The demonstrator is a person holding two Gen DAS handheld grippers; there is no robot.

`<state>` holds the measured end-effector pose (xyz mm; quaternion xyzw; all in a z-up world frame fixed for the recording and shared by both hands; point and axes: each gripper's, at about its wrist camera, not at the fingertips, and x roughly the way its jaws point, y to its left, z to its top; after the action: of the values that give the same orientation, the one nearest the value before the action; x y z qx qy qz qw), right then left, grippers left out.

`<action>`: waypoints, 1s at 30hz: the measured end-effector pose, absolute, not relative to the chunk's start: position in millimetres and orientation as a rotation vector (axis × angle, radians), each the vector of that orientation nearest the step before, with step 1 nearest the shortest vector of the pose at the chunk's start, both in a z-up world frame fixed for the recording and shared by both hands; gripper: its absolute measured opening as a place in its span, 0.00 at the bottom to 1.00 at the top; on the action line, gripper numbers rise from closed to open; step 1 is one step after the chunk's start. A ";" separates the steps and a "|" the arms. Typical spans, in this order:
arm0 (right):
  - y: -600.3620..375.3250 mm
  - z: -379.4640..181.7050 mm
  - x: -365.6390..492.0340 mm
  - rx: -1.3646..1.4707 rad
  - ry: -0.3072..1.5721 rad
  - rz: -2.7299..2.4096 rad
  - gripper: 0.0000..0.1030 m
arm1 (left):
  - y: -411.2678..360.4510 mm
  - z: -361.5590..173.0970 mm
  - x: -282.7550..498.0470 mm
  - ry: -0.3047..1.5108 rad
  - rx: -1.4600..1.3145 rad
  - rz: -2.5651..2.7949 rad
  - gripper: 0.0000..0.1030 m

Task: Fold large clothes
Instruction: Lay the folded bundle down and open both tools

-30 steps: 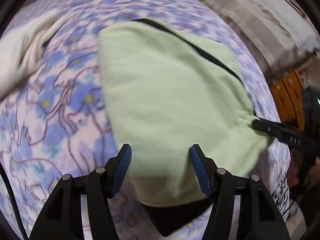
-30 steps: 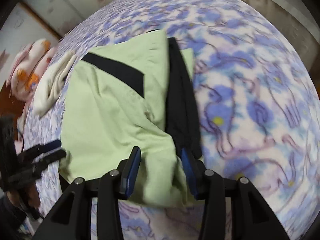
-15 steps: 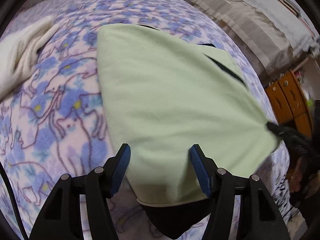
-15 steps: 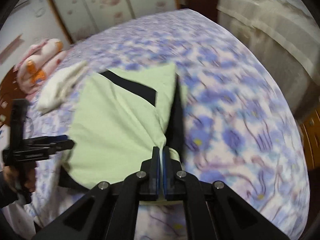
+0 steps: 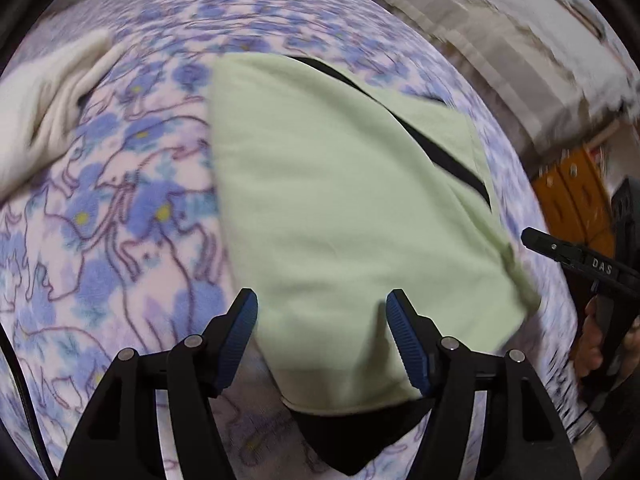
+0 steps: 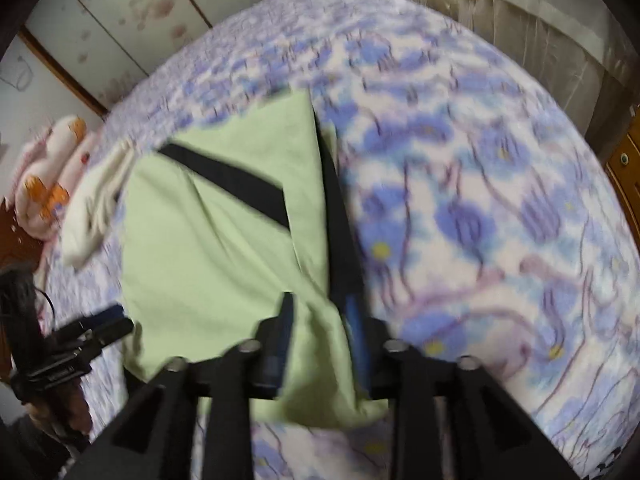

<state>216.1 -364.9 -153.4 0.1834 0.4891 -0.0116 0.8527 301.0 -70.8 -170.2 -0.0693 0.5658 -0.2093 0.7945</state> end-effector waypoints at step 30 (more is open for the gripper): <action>-363.0 -172.4 294.4 0.232 1.045 -0.136 0.04 | -65.0 -198.4 363.8 1.265 -0.151 -0.322 0.43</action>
<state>294.4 -363.0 -172.4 0.1103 0.4974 -0.0646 0.8581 363.8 -65.0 -198.4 -0.0703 0.5881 -0.1496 0.7917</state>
